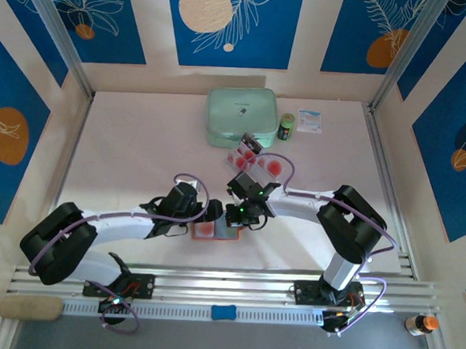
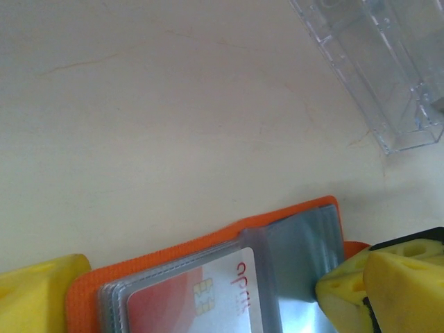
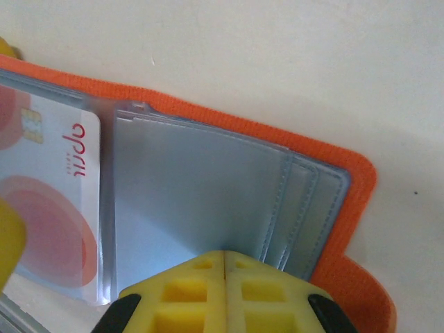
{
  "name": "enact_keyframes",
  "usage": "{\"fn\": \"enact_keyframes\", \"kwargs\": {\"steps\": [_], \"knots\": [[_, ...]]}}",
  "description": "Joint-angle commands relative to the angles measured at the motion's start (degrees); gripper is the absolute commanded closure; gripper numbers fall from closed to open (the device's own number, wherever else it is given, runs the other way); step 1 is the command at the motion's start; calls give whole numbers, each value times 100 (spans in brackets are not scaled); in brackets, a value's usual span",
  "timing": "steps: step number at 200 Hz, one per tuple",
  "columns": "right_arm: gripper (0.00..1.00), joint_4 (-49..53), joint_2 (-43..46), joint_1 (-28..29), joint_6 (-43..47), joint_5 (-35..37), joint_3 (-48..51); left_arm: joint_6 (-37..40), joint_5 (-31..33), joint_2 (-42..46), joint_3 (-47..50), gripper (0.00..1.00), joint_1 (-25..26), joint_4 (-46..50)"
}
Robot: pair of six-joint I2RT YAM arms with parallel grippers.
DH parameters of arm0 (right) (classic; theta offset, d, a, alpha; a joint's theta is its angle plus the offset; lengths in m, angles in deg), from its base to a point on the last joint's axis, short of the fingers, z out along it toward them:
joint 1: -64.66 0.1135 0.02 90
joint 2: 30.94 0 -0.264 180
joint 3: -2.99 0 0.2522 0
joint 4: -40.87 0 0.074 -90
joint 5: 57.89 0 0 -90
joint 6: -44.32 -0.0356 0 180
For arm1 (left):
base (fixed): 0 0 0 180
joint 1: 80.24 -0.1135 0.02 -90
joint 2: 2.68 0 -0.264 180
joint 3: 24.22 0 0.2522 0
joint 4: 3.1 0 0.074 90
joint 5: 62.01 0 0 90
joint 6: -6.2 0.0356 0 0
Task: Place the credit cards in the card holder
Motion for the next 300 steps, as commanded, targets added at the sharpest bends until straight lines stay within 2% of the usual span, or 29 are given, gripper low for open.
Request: {"fn": "enact_keyframes", "kwargs": {"steps": [1, 64, 123, 137, 166, 186, 198, 205, 233, 271, 300], "knots": [[100, 334, -261, 31, -42, 98, 188, -114, -146, 194, 65, 0, -51, -157], [100, 645, 213, -110, 52, 8, -223, -507, -82, 877, 333, 0, -49, -330], [89, 1087, 898, -291, 71, 307, -125, -565, -138, 845, 332, 0, -48, -409], [83, 1137, 994, -317, 62, 417, -30, -562, -138, 841, 321, 0, -50, -414], [59, 1161, 1022, -309, 62, 559, 100, -557, -163, 808, 283, 0, -51, -419], [55, 1086, 874, -305, 62, 542, 124, -557, -173, 808, 285, 0, -48, -418], [55, 996, 738, -301, 71, 504, 132, -557, -173, 818, 286, 0, -49, -410], [59, 960, 641, -301, 77, 502, 129, -556, -173, 826, 286, 0, -46, -403], [100, 749, 487, -383, 47, 423, 191, -558, -212, 886, 239, 0, -44, -349], [100, 23, 655, -705, -124, -271, 568, -404, -394, 942, -161, 0, 75, -93], [100, -358, 681, -934, -253, -695, 773, -428, -568, 770, -494, 0, 265, -348]]}}
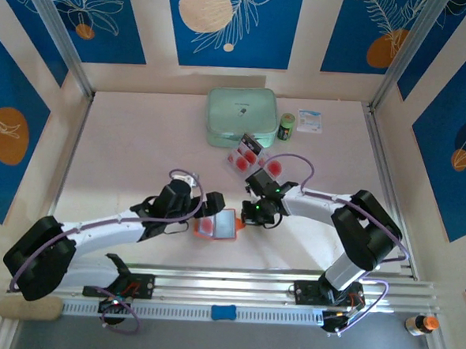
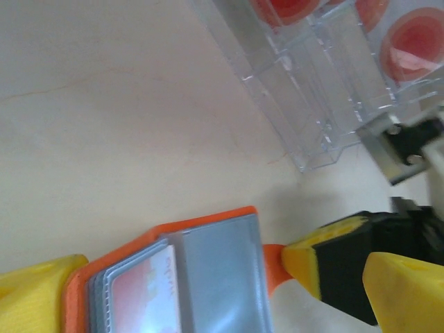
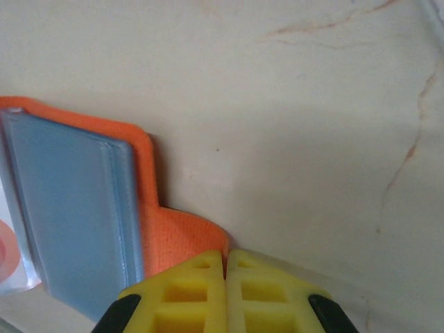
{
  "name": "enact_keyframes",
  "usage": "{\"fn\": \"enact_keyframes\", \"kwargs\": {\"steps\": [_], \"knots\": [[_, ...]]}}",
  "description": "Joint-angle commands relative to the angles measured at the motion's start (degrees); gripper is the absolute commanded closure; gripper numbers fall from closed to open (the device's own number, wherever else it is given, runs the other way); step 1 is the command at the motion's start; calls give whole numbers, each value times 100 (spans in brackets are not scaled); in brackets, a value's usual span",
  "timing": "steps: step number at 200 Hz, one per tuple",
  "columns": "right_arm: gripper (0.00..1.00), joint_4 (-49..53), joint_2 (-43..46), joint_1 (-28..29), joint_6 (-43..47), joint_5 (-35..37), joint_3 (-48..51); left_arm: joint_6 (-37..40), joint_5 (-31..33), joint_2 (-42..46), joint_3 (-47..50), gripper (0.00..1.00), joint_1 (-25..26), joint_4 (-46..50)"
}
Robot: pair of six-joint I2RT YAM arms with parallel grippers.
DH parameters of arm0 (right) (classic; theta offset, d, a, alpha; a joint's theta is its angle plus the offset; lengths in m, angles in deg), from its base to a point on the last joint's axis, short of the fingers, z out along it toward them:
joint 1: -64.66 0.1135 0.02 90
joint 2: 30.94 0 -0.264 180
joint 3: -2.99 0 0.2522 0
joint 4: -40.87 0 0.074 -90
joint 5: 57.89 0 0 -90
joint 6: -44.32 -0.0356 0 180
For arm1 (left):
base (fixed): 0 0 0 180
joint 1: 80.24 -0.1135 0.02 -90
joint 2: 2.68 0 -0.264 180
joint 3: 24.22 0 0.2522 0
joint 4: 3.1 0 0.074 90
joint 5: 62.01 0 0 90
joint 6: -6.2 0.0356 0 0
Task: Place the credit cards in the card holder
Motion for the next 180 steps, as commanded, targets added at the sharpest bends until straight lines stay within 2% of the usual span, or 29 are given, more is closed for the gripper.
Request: {"fn": "enact_keyframes", "kwargs": {"steps": [1, 67, 90, 111, 140, 180], "knots": [[100, -496, 93, -145, -169, -539, 185, 46, -291, -67, -412, 0, 157, -256], [100, -619, 154, -328, -229, -784, 235, -332, -361, -1470, -744, 0, 763, -1398], [77, -426, 368, -427, -218, -680, 288, -399, -184, -1750, -626, 0, 874, -1688], [65, -254, 637, -581, -213, -596, 409, -460, -65, -1879, -467, 0, 904, -1916], [61, -24, 908, -791, -178, -482, 546, -534, 112, -1915, -284, 0, 930, -2078], [60, 120, 1142, -1007, -141, -465, 645, -532, 456, -1851, -116, 0, 1022, -1961]]}}
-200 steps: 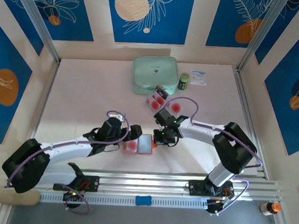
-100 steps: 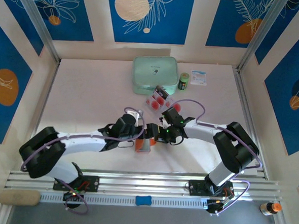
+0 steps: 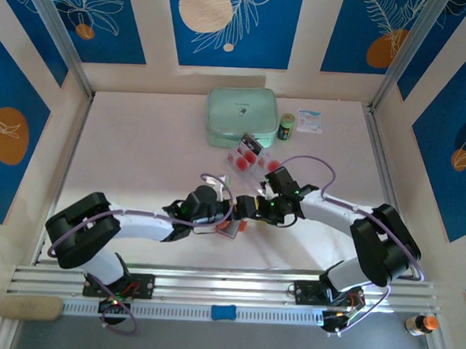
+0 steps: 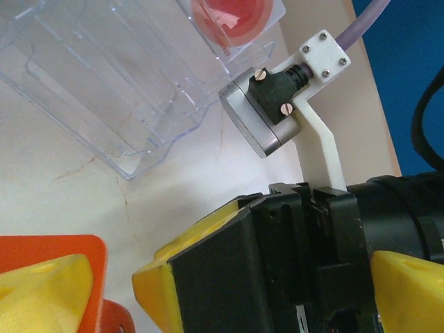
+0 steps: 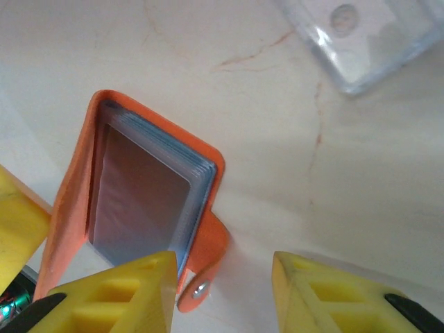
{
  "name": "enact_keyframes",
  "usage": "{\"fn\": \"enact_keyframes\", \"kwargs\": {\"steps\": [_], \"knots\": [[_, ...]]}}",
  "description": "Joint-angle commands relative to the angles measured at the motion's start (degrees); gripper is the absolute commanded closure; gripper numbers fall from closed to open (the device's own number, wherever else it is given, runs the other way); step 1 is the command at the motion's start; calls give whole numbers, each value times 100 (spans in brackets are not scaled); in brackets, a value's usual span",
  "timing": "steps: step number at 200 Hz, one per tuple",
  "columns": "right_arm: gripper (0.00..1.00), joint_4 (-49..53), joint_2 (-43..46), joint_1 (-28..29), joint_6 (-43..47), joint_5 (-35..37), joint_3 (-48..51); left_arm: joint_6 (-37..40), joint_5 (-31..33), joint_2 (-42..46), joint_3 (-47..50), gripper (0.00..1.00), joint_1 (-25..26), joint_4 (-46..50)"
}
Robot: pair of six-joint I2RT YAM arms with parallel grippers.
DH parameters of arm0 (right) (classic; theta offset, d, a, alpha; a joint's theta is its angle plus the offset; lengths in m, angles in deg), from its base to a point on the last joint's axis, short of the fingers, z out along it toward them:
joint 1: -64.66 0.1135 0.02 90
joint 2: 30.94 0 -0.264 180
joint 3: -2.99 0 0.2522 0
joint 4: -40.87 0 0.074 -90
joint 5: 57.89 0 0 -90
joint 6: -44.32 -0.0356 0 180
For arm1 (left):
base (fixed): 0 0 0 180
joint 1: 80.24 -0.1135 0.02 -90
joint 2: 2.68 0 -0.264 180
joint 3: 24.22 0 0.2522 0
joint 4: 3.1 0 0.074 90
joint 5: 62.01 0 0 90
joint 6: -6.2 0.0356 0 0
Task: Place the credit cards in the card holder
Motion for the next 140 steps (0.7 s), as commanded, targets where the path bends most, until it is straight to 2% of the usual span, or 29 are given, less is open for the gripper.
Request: {"fn": "enact_keyframes", "kwargs": {"steps": [1, 86, 140], "knots": [[60, 306, 277, -241, 46, 58, 53, 5, 507, -50, 335, 0, 19, 566], [60, 570, 677, -418, 39, 128, 10, -71, 777, -381, 518, 0, 127, 725], [60, 677, 830, -402, 21, 108, -29, 19, 705, 36, 189, 0, 85, 1098]]}}
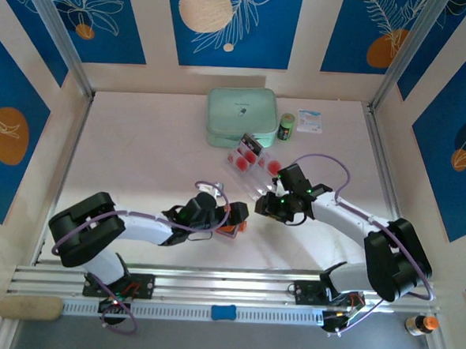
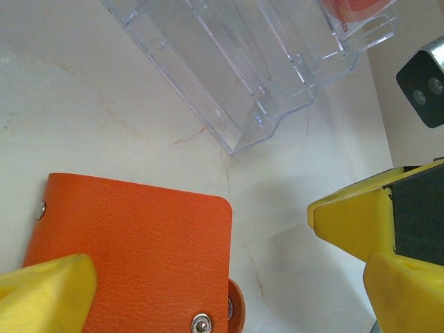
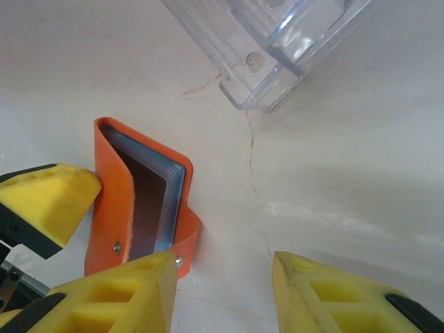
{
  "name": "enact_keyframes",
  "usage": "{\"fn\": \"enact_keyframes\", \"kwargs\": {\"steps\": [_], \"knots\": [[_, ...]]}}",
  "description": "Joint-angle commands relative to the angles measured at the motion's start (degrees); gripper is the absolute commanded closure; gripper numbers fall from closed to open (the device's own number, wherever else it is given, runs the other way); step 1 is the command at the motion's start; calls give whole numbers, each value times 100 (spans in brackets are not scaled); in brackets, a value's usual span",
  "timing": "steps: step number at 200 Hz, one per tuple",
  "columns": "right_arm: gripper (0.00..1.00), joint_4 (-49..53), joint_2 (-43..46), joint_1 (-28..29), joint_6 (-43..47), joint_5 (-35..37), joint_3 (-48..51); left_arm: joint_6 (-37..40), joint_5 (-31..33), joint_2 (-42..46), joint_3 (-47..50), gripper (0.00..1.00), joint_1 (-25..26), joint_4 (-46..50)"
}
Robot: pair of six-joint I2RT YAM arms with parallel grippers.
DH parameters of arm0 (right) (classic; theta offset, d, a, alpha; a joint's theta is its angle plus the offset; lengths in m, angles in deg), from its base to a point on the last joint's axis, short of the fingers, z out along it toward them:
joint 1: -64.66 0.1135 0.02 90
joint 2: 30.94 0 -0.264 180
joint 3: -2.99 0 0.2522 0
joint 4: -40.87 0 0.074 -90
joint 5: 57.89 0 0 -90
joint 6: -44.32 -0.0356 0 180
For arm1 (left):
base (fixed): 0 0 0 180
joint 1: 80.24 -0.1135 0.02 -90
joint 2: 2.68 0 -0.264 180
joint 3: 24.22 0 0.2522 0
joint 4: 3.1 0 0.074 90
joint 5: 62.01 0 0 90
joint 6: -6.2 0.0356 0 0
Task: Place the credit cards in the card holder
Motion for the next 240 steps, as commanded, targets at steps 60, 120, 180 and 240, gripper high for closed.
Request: {"fn": "enact_keyframes", "kwargs": {"steps": [60, 120, 180, 240], "knots": [[60, 389, 535, 509, -143, 157, -192, 198, -106, 796, -488, 0, -356, 1320], [63, 449, 116, 1481, -278, 522, -992, 574, 69, 1985, -496, 0, -1075, 2345], [64, 314, -1037, 1977, -122, 435, -2098, 701, 552, 3175, -108, 0, -1623, 3722], [70, 350, -1755, 2324, 21, 426, -2199, 667, 552, 3388, 260, 0, -1743, 3945]]}}
